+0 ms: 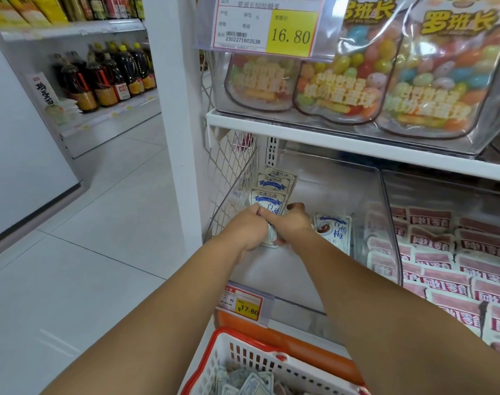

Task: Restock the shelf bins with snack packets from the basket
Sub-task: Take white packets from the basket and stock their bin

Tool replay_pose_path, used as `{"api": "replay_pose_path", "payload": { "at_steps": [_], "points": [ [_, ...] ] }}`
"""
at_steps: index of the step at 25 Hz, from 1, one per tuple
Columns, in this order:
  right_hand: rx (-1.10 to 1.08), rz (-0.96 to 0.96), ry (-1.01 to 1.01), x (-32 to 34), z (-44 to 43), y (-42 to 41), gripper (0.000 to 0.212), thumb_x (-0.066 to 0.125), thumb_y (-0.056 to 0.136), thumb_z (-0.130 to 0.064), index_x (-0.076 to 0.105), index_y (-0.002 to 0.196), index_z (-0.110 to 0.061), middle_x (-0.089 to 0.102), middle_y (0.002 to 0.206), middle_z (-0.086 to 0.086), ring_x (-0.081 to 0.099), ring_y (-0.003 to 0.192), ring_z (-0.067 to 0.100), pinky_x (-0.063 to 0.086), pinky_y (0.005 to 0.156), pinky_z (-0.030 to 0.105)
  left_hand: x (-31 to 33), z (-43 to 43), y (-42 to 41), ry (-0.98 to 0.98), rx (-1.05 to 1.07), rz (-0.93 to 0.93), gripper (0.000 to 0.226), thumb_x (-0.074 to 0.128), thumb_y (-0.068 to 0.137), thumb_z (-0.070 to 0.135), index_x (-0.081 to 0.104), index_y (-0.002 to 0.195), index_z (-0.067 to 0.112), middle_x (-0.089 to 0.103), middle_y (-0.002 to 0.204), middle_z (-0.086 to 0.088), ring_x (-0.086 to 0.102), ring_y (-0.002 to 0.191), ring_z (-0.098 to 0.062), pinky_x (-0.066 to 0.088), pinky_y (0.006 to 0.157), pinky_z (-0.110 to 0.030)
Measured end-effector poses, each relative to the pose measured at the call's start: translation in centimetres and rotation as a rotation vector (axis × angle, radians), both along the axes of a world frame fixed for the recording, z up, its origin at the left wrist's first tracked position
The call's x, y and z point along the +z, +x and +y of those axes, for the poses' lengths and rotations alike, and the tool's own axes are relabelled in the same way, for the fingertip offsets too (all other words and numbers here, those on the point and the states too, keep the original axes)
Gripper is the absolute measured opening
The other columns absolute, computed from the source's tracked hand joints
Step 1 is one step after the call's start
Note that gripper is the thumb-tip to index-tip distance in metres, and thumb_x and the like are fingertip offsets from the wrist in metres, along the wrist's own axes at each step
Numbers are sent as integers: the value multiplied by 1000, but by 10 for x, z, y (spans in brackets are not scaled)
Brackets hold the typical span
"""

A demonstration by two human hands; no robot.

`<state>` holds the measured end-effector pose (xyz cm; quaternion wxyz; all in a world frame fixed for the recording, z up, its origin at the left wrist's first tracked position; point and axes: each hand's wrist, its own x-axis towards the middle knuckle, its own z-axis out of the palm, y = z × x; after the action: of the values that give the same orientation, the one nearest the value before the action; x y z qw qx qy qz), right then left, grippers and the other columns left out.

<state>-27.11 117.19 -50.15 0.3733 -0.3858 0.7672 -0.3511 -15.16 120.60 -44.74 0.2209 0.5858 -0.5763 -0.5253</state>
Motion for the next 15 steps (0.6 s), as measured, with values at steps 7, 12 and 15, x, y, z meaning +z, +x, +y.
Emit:
{"api": "replay_pose_path", "payload": {
  "at_steps": [7,12,15],
  "points": [
    [-11,-63,-55,-1,0,-2,98,76,58,-60,36,143,-30,56,128,11,62,109,31,53,80,39,-1,-1,2,51,58,54,52,38,99,8,36,147,28,50,106,4,46,73,-7,49,82,-33],
    [-56,-92,15,14,3,-2,90,51,70,-76,39,141,-23,55,125,12,61,100,31,48,59,30,-1,-1,6,78,67,32,26,37,101,9,46,103,33,42,85,6,42,79,-12,46,92,-38],
    [45,284,157,44,-2,-27,38,37,101,-31,55,110,1,59,106,19,60,86,30,50,68,32,-1,-3,7,80,56,51,41,36,100,4,48,127,32,53,112,-1,48,94,-18,45,92,-35]
  ]
}}
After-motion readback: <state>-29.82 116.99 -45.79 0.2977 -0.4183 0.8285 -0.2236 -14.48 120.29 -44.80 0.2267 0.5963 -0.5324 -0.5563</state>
